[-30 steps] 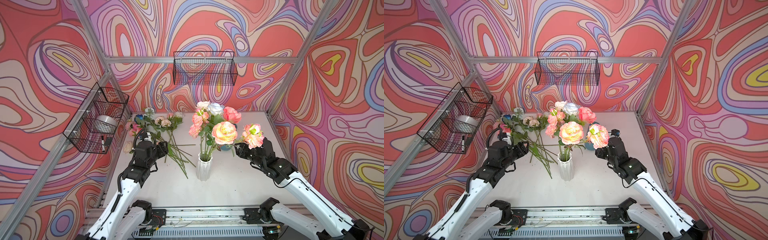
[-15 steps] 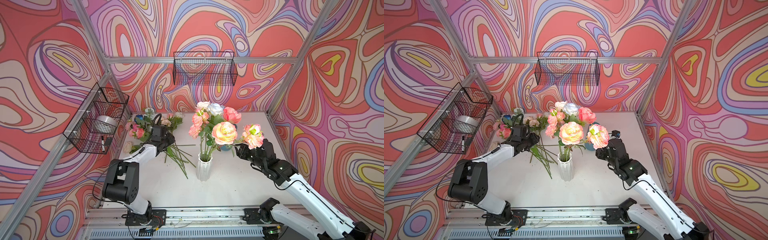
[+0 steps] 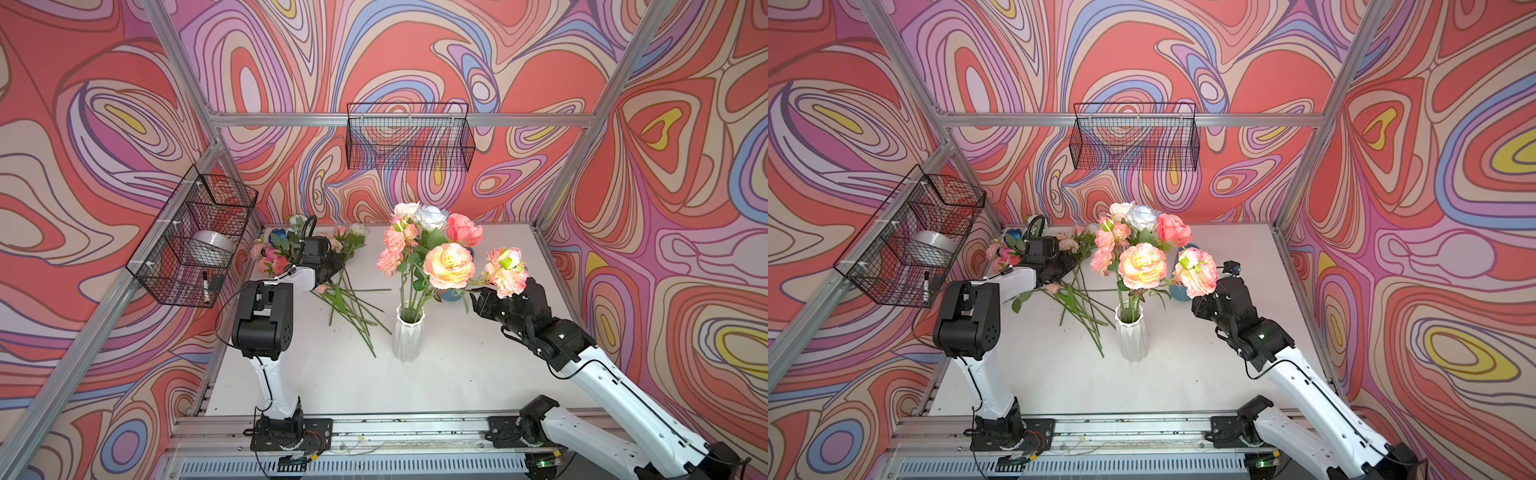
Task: Arrange flowers in a vase
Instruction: Pick up the flower from the flowers.
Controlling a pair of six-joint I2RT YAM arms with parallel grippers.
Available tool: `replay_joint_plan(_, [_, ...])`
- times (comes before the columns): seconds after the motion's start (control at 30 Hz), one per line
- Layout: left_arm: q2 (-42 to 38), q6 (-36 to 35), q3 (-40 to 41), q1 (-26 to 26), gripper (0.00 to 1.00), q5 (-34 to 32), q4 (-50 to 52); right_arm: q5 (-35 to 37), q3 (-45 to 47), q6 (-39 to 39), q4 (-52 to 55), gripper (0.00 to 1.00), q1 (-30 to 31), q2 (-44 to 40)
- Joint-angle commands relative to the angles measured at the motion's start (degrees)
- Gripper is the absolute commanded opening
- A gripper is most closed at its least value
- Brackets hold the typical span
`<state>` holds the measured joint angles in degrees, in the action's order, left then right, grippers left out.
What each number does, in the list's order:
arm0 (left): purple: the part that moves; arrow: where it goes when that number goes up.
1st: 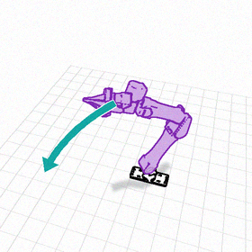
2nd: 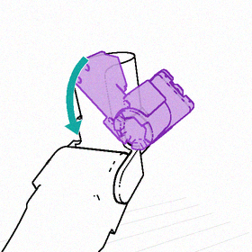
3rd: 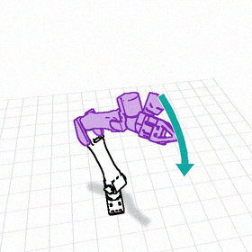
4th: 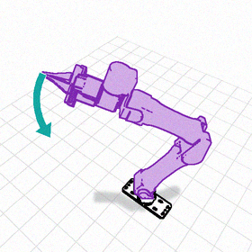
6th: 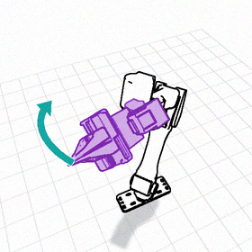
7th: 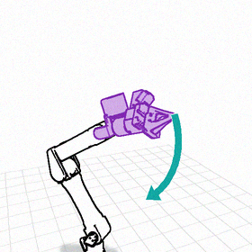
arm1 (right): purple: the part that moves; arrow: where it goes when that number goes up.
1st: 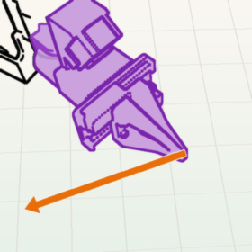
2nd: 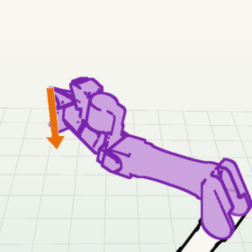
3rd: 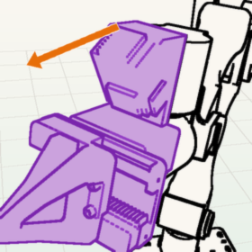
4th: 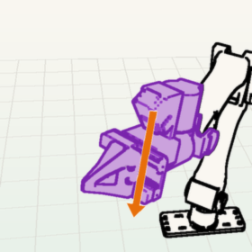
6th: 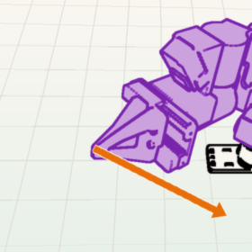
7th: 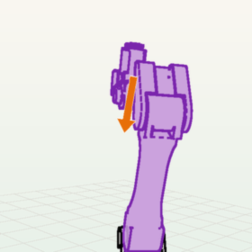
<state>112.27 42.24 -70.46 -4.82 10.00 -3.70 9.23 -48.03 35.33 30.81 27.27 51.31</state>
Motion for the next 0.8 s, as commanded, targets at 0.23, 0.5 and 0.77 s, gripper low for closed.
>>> replay_joint_plan(0.23, [6.6, 0.3, -6.2, 0.4, 0.39, -2.3, 2.8, 1.5, -0.9, -1.1, 1.1, 0.55, -0.3, 0.5])
replay_joint_plan(0.5, [7.9, -0.5, -5.6, 0.8, 0.08, -3.6, 2.9, 1.5, -1.3, -1.2, 1.4, 0.55, -0.3, 0.5])
replay_joint_plan(0.77, [-2.2, 1.3, 0.9, 1.1, 0.0, -4.8, -3.4, 1.8, -1.5, -1.2, 2.0, 0.55, -0.4, 0.3])
